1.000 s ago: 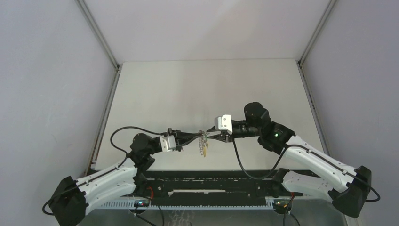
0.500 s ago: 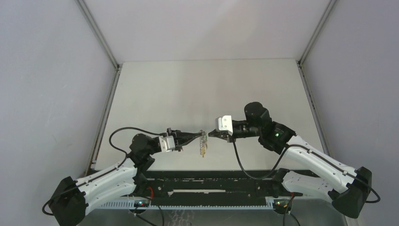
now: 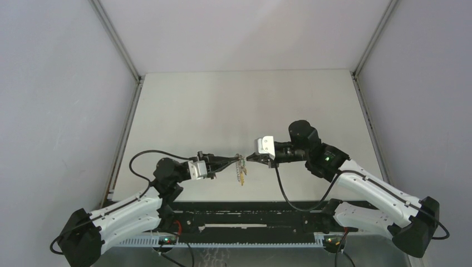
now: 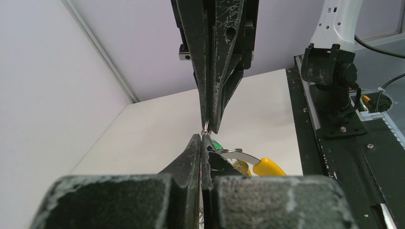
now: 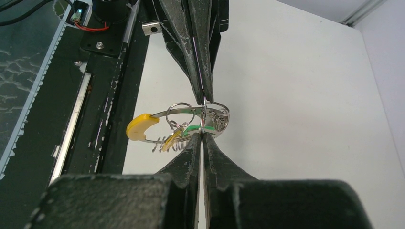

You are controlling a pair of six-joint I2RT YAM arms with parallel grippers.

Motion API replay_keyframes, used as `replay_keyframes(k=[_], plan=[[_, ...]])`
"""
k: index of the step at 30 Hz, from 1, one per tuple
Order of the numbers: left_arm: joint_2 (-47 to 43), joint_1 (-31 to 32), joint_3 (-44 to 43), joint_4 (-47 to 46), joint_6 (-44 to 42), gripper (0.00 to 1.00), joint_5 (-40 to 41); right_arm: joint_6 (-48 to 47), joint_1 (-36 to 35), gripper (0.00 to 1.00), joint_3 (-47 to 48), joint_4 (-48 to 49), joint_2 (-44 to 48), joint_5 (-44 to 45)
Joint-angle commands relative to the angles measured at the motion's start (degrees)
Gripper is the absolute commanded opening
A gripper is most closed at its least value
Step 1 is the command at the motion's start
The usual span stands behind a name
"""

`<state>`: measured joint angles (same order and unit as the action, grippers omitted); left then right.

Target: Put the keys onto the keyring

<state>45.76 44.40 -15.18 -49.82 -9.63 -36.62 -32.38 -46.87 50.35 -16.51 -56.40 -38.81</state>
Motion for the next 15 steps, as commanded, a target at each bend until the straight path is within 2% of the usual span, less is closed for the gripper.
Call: replay_keyframes(k=[1,15], plan=[[-0.1,0.2,-1.5,-0.7,-0.5,0.00,-1.3,0.0,-0.2,0.00,3.4,2.0,-0.3,-0.3],[0.0,0.2,-2.2,0.9,-0.6,0.00,-2.6,-0.1,-1.2,0.00,4.8,1.6,-1.5,-0.2]])
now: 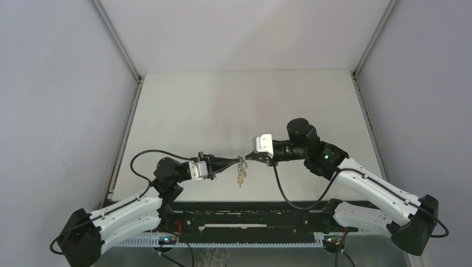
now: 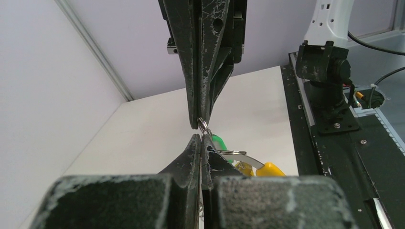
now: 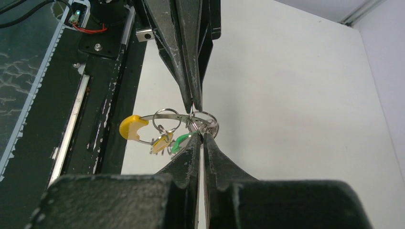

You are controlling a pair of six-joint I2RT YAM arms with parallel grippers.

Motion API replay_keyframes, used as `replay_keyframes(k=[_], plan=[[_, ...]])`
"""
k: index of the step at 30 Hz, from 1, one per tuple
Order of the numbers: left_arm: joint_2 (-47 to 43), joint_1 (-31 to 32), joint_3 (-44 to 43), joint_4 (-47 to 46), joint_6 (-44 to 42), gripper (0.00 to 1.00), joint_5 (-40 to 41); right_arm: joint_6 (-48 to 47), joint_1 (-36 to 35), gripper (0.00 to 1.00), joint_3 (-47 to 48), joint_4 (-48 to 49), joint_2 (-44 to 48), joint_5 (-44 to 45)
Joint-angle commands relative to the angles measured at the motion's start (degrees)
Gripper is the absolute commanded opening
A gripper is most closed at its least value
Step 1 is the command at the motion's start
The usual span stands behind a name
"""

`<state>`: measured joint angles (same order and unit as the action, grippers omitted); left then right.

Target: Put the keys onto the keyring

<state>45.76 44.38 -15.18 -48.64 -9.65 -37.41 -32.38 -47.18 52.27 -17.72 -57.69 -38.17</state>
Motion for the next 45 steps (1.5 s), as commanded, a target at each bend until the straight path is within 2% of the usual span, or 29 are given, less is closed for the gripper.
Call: replay_keyframes(k=[1,8,20,32,38,42,45], plan=[[0.0,0.2,-2.2,-0.2,-0.6,0.00,-1.8,-0.1,-0.9,0.00,3.1,2.8,-0.3,-0.9],[-0.5,0.2,-2.3,0.9,-0.8,0.00,-0.1,-0.2,-1.9,0.00,3.8,1.7,-0.6,-0.7],[-0.9,0.2,-3.2,3.1,0.8,0.00,9.7,-4.3,-4.0,0.00,3.8,-2.6,0.5,3.4],[0.4,0.2,-0.4,-10.6,9.1,0.00,11.8,-7.1,-7.3,0.00,3.8,-4.1,-2.4,10.6],[3.8,0.2,0.8,-18.8,12.4,0.00,11.3,-6.9,-7.7,0.00,3.9,-3.4,-3.3,9.8],[4.3,0.2,1.7,-20.9,12.6,0.00,11.4,-3.8,-5.9,0.16,4.1,-3.1,-0.3,7.7],[3.9,0.2,2.1,-21.0,12.2,0.00,12.1,-0.4,-2.8,0.22,2.7,-0.6,3.8,4.6]])
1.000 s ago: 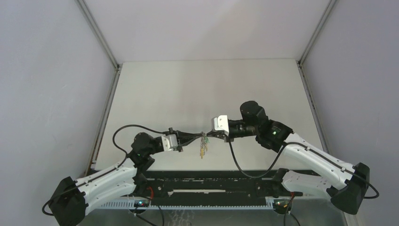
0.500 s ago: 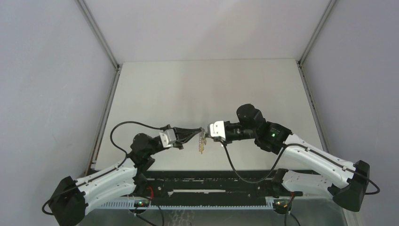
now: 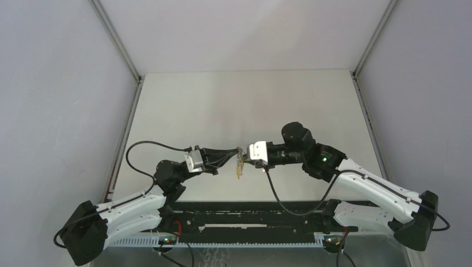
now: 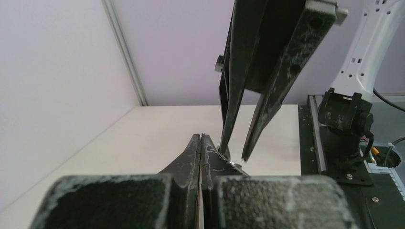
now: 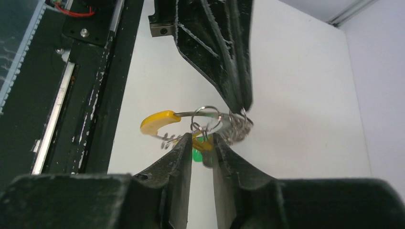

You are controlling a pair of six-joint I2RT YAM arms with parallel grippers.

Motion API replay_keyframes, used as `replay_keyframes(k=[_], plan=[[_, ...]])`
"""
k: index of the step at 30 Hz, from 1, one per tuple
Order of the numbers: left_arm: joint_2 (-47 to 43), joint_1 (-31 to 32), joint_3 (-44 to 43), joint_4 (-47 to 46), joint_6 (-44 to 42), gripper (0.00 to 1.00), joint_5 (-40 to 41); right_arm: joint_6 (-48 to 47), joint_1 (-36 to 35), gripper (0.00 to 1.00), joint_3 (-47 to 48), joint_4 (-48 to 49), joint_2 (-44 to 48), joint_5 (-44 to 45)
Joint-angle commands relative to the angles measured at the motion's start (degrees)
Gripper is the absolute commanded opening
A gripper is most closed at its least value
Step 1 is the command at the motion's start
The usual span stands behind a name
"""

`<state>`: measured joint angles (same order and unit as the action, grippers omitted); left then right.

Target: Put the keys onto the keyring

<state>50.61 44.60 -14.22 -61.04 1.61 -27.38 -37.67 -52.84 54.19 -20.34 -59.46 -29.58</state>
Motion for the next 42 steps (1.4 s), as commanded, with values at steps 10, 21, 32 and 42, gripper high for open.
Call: replay_keyframes(k=[10,21,32,42], plan=[[-0.7,0.0,1.7,-10.4,1.3,0.00,0.7,15.7,10.1,0.33,-2.1,12.3,5.2,-10.5],[0.4,0.0,1.8,-12.9,2.2,0.00,-1.6,18.3,10.5,0.32,-1.1,16.4,1.7,-15.5],[2.0,0.0,1.5,-14.5,3.1,0.00,-3.6,18.7,10.7,0.29,-0.2,16.9,0.4,-18.5],[2.9,0.0,1.3,-15.4,3.5,0.00,-5.3,18.9,10.9,0.23,0.0,16.8,-0.1,-19.3]])
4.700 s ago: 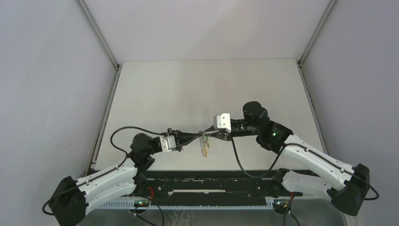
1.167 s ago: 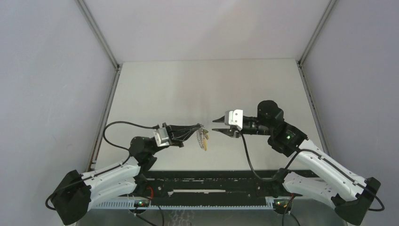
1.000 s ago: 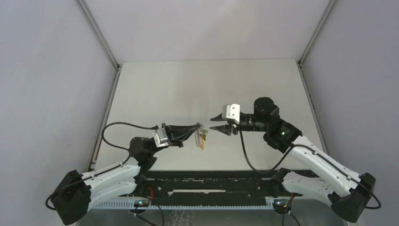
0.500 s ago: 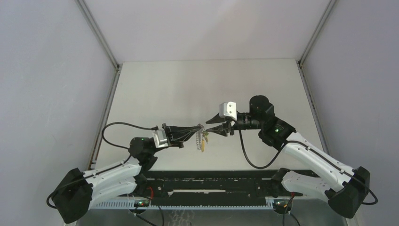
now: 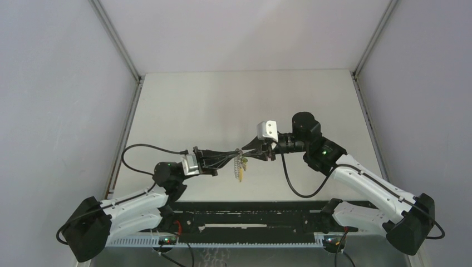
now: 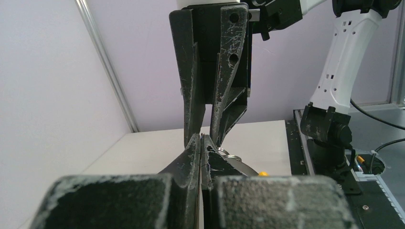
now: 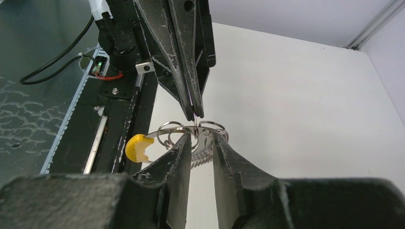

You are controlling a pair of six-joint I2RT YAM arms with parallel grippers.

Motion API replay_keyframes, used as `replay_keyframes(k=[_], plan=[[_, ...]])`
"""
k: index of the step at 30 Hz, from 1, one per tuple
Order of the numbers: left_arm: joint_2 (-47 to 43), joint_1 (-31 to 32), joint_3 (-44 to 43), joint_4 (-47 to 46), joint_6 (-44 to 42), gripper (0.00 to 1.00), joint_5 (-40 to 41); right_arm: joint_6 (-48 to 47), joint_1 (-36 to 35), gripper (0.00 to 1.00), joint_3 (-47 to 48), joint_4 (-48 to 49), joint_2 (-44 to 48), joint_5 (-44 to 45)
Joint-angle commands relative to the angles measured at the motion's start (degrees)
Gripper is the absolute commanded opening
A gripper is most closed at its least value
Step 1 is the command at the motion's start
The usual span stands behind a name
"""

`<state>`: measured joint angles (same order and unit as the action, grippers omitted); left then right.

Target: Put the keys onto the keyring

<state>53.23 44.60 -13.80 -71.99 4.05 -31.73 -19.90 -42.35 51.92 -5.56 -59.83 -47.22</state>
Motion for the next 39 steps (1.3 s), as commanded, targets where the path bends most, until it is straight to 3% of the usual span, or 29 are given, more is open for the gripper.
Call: replay_keyframes(k=[1,7,13,21,24,29,36,39], plan=[[0.4,0.0,0.9,-4.5,1.1,0.00,-0.9,1.1,0.5,0.23,2.2,2.0,0.3,-1.8],[0.7,0.0,0.9,-4.8,1.2,0.00,-1.0,1.3,0.7,0.19,2.2,1.7,0.8,-2.3],[1.1,0.0,0.8,-4.8,1.3,0.00,-1.4,1.1,0.7,0.08,2.2,1.4,0.8,-2.7],[2.1,0.0,0.7,-4.7,1.1,0.00,-1.6,1.3,0.8,0.08,2.2,1.1,0.9,-3.5],[1.8,0.0,0.7,-4.7,1.1,0.00,-1.5,1.0,0.8,0.00,2.6,0.1,0.7,-3.4],[1.7,0.0,1.0,-4.3,0.5,0.01,-0.8,0.4,0.8,0.00,4.2,-4.0,0.1,-1.6],[0.5,0.0,1.3,3.6,-2.7,0.40,4.8,4.8,0.6,0.00,14.8,-25.1,-4.6,15.0],[-0.3,0.0,1.2,6.4,-2.9,0.49,7.7,10.3,0.0,0.00,20.8,-34.8,-8.6,25.5]])
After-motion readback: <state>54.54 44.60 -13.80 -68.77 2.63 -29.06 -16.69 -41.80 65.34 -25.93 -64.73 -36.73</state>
